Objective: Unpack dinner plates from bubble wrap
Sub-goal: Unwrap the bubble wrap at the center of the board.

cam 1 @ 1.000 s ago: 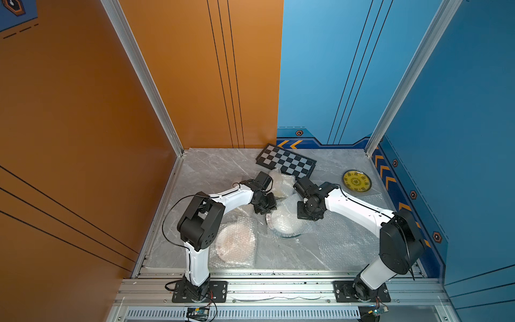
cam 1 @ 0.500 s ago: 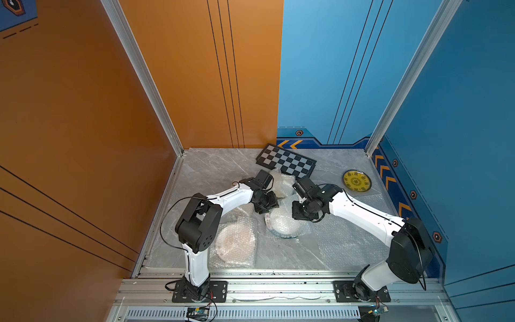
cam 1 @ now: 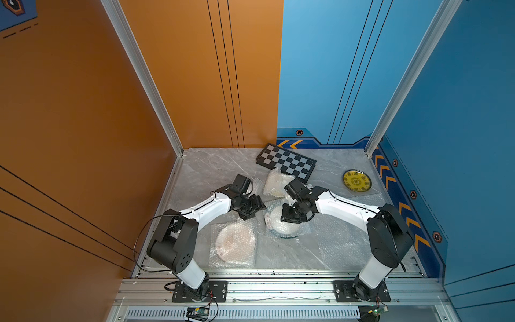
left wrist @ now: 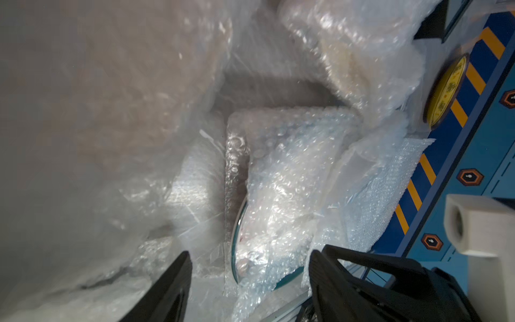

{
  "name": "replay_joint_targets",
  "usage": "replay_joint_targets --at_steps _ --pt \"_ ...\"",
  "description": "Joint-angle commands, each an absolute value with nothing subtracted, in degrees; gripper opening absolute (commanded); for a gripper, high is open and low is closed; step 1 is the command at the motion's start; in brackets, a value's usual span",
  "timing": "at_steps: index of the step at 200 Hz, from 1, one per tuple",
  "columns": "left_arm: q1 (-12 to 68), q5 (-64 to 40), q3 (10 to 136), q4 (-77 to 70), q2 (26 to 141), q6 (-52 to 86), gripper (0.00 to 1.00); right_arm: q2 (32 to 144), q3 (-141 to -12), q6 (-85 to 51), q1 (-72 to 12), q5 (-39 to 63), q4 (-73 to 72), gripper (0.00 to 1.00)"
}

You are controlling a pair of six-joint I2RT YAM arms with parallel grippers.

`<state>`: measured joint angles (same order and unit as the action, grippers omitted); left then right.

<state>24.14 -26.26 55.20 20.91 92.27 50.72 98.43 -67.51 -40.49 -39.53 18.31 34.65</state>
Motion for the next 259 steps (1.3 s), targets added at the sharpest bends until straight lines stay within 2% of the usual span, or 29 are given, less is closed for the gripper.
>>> replay_joint_targets --at_steps 1,39,78,161,195,259 --pt "21.79 -34.87 51.81 11.82 92.91 48.96 0.67 98.16 -65.87 -41.83 -38.85 20.40 32.52 0.35" --pt "21.54 -38.88 51.16 7.92 96.01 47.47 0.64 97.93 -63.99 -42.25 -37.66 20.65 31.90 0.35" --pt "22.46 -41.70 49.81 5.63 98.50 47.20 0.57 97.90 -62.75 -43.38 -36.09 21.01 30.52 0.35" --pt "19.75 -41.83 45.01 7.07 97.09 44.01 0.55 99.45 -62.84 -43.03 -35.04 20.75 30.23 0.34" --pt "20.12 -45.18 43.24 0.12 98.07 47.50 0.47 99.60 -62.68 -43.14 -35.04 20.49 30.23 0.34" --pt "19.24 -47.29 39.69 -2.42 96.52 49.17 0.42 100.31 -62.68 -43.29 -35.18 20.13 29.89 0.34"
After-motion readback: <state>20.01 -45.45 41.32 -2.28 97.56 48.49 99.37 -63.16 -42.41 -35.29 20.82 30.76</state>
